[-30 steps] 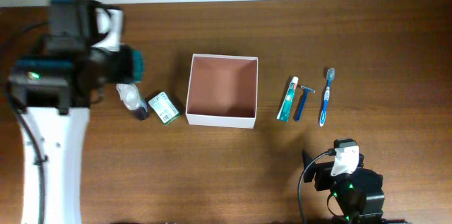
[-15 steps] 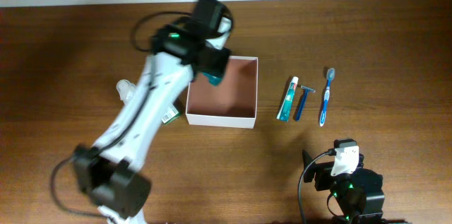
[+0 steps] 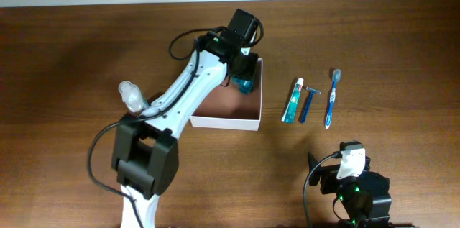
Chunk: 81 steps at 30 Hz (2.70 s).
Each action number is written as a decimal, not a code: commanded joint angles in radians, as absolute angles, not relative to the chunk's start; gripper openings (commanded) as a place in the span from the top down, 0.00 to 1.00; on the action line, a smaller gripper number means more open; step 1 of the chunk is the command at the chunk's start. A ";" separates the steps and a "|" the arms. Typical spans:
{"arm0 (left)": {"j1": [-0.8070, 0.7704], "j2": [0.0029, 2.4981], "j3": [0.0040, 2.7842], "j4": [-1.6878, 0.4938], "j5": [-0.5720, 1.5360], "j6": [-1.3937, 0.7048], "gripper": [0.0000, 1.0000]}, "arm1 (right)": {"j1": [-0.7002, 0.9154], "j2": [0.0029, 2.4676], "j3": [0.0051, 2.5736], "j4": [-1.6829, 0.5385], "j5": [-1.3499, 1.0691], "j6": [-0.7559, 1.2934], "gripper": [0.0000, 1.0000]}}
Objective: Pack container
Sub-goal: 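Carry the Listerine bottle with left gripper into the box, release, then move left gripper to the white-capped blue bottle and grasp it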
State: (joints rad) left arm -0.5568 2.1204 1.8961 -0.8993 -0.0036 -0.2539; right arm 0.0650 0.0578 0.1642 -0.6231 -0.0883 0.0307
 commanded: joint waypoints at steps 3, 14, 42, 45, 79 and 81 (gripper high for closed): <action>-0.587 2.137 1.913 -0.885 0.027 -0.292 0.43 | 0.057 0.050 0.158 -0.621 -0.094 0.042 0.01; -0.565 2.135 2.186 -1.233 0.026 -0.290 0.01 | 0.057 0.050 0.158 -0.621 -0.094 0.042 0.01; -0.066 2.109 2.263 -1.688 -0.071 -0.229 0.01 | 0.057 0.050 0.158 -0.621 -0.094 0.042 0.01; -0.052 2.109 2.189 -1.688 -0.183 -0.294 0.01 | 0.057 0.050 0.158 -0.621 -0.094 0.042 0.01; -0.017 2.087 1.867 -1.473 -0.127 -0.236 0.72 | 0.057 0.050 0.158 -0.621 -0.094 0.042 0.01; -0.017 2.060 1.894 -1.486 -0.128 -0.212 0.72 | 0.057 0.050 0.158 -0.621 -0.094 0.042 0.01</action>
State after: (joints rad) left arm -0.0227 2.1265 1.8679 -1.4704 -0.1360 -0.2604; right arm 0.0650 0.0578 0.1642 -0.6228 -0.0883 0.0311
